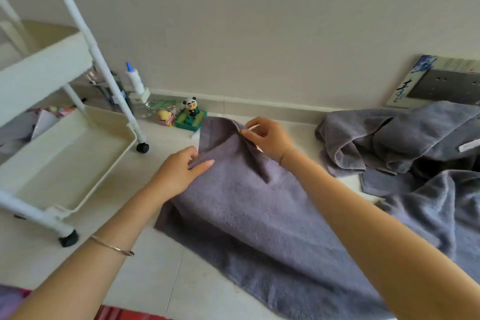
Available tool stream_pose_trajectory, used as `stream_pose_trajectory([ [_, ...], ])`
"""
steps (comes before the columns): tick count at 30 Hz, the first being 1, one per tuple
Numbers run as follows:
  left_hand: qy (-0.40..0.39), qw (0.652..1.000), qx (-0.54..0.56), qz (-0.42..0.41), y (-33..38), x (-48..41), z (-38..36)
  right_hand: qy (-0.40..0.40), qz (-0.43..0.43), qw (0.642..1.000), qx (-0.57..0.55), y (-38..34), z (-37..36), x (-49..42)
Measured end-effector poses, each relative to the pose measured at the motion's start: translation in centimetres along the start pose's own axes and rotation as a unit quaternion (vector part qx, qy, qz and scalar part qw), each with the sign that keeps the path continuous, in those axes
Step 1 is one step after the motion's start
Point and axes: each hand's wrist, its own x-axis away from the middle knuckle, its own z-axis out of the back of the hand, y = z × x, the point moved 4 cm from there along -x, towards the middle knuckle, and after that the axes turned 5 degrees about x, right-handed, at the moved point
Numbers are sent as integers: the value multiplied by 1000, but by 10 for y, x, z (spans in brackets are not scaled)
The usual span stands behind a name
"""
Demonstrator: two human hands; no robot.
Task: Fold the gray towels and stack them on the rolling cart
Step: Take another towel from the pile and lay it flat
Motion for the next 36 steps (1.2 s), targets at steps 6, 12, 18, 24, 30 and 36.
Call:
stream_pose_trajectory([
  [6, -5, 956, -252, 150, -64, 11, 6, -62, -56, 990, 117, 49, -32, 12],
  [12, -81, 974, -212, -14, -44, -2, -67, -59, -109, 958, 258, 114, -15, 38],
  [18, -124, 959, -254, -2, -40, -35, -106, -16, -138, 916, 377, 148, 17, 48],
  [24, -86, 983, -150, -54, -28, -58, -94, 75, -32, 924, 373, 125, 29, 38],
  [30, 106, 983, -135, -56, -10, -72, -53, 155, -68, 934, 315, 95, 28, 10],
  [36, -42, 975, -218, 27, -39, -34, -101, 25, -103, 933, 344, 117, -20, 38],
])
